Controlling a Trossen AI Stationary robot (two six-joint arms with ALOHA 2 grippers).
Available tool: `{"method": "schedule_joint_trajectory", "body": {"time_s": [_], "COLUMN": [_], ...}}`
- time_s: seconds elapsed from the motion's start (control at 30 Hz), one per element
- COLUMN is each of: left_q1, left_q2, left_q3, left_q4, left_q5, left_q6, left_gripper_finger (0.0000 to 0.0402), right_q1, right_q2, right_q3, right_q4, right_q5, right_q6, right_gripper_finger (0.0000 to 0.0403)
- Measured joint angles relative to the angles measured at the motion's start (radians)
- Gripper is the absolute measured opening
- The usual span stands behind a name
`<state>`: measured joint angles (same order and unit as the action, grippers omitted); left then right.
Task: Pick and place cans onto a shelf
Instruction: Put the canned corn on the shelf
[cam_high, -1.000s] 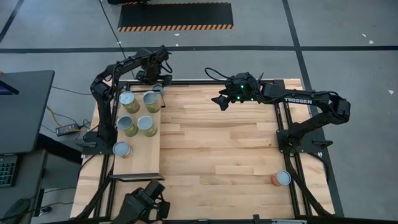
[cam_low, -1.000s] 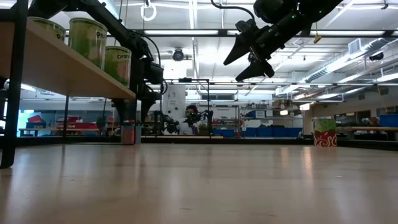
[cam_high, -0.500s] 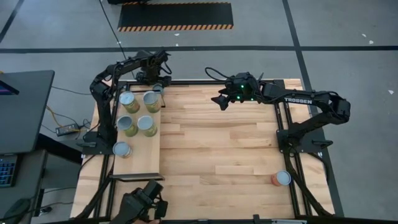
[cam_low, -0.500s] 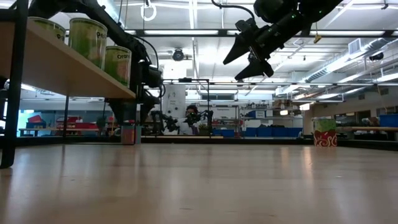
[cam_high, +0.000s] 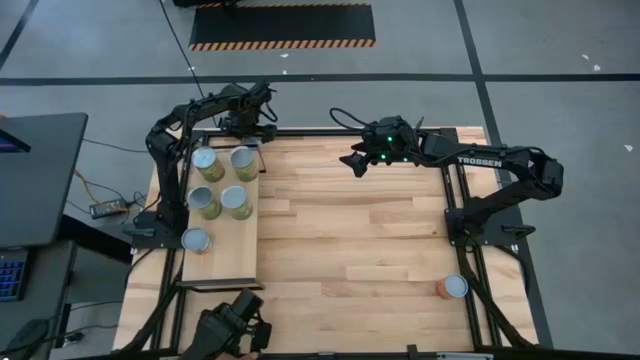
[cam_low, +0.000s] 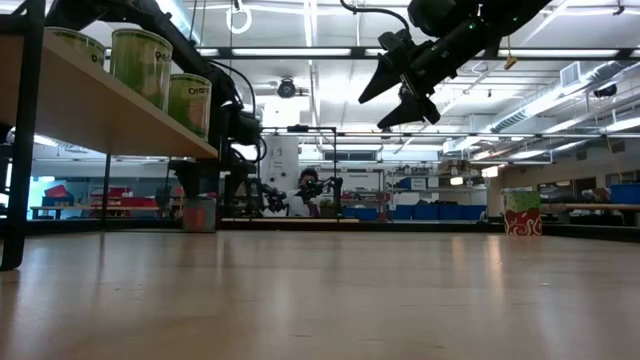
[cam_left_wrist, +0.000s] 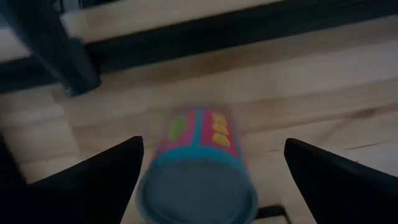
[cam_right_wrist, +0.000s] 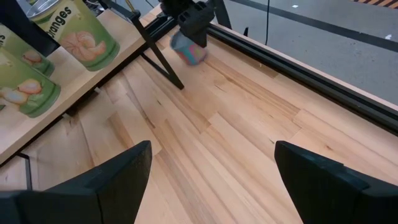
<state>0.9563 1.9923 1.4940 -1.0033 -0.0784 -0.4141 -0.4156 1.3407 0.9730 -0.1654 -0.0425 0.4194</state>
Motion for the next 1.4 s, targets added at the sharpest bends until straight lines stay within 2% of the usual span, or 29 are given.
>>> {"method": "schedule_joint_trajectory", "body": {"time_s": [0.43, 0.73, 0.97, 1.13, 1.27, 1.4], "left_q1": [-0.004, -0.027, -0.022, -0.025, -0.039, -0.056], "left_q2": [0.0, 0.003, 0.003, 0.004, 0.004, -0.011], "left_q3": [0.002, 0.002, -0.004, -0.059, -0.068, -0.068], "left_q4": [-0.079, -0.059, -0.065, -0.033, -0.028, -0.016], "left_q5": [0.003, 0.012, 0.016, 0.054, 0.025, 0.026], "left_q6": [0.043, 0.059, 0.043, 0.006, 0.029, 0.061], "left_gripper_finger": [0.0396, 0.0394, 0.0351, 0.0346, 0.0339, 0.0299], "right_q1": [0.0, 0.0, 0.0, 0.0, 0.008, 0.011], "right_q2": [0.0, 0.0, 0.0, 0.0, 0.0, 0.0], "right_q3": [0.0, 0.0, 0.0, 0.0, 0.0, 0.0], "right_q4": [0.0, 0.0, -0.001, -0.001, -0.002, -0.002], "right_q5": [0.0, 0.019, 0.019, 0.019, 0.019, 0.015], "right_q6": [-0.001, -0.003, -0.003, -0.003, 0.003, -0.006], "right_gripper_finger": [0.0347, 0.0347, 0.0347, 0.0347, 0.0347, 0.0347]}}
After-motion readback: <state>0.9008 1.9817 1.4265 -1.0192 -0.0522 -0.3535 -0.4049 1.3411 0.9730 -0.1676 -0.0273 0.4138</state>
